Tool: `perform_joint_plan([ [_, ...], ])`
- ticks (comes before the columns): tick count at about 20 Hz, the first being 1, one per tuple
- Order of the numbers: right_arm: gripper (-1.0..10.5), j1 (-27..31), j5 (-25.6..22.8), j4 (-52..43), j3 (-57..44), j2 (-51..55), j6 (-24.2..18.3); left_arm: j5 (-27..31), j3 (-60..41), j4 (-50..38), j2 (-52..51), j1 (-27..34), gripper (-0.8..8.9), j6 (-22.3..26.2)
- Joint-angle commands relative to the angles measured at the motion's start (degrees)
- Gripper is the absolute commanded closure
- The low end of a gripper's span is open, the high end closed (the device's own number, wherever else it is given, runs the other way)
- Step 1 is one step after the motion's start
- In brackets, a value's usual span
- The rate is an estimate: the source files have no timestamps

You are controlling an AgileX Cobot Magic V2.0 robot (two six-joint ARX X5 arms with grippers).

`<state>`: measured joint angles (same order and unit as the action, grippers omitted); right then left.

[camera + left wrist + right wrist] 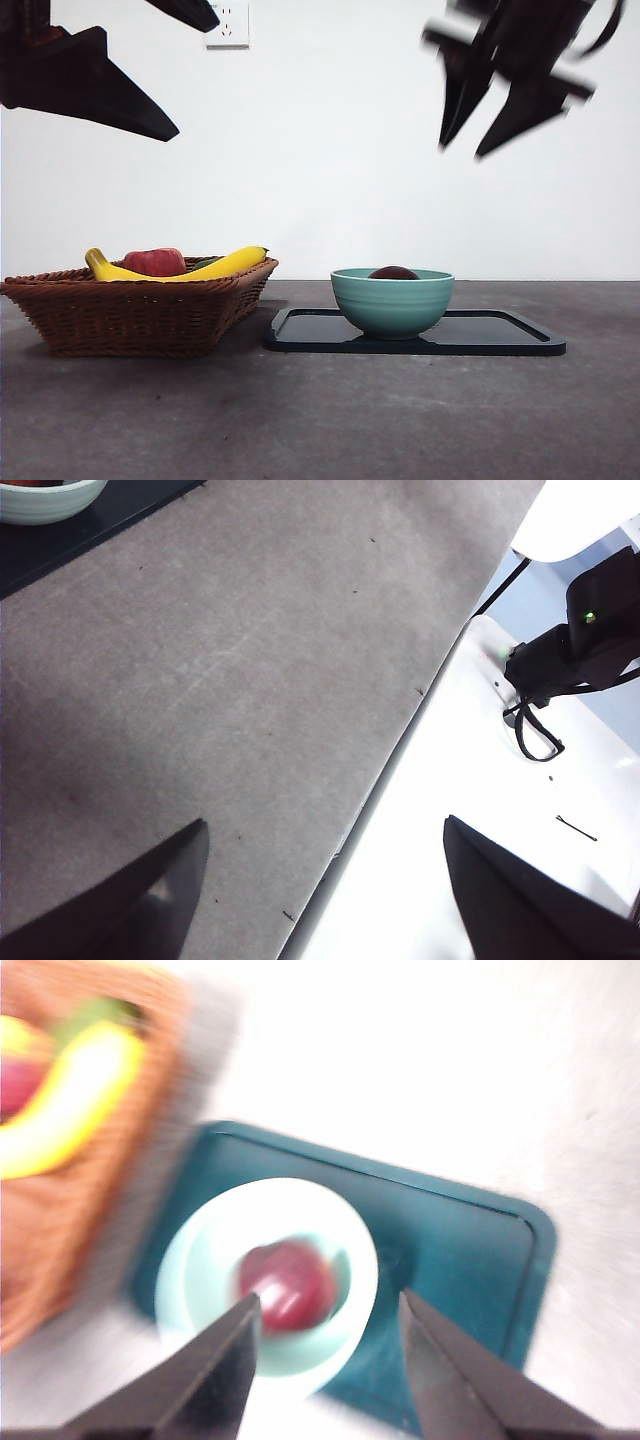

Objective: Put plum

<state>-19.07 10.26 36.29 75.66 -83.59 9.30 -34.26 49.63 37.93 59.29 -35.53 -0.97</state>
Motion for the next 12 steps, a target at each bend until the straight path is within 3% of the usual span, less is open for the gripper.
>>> perform_joint_plan([
  [1, 7.3, -0.2, 0.2, 4.0, 1.3, 7.0, -2.5, -0.1, 0.5, -0.3, 0.3, -0.5, 4.40, 0.5],
  [6, 7.3, -0.5, 0.9, 12.5, -1.3, 21.3, -2.9, -0.1, 0.5, -0.3, 0.3, -0.5, 4.40, 0.5],
  [12, 7.3, -1.9, 5.7, 12.6, -17.1, 37.5, -2.7, -0.1, 0.5, -0.3, 0.3, -0.5, 4.40, 0.5],
])
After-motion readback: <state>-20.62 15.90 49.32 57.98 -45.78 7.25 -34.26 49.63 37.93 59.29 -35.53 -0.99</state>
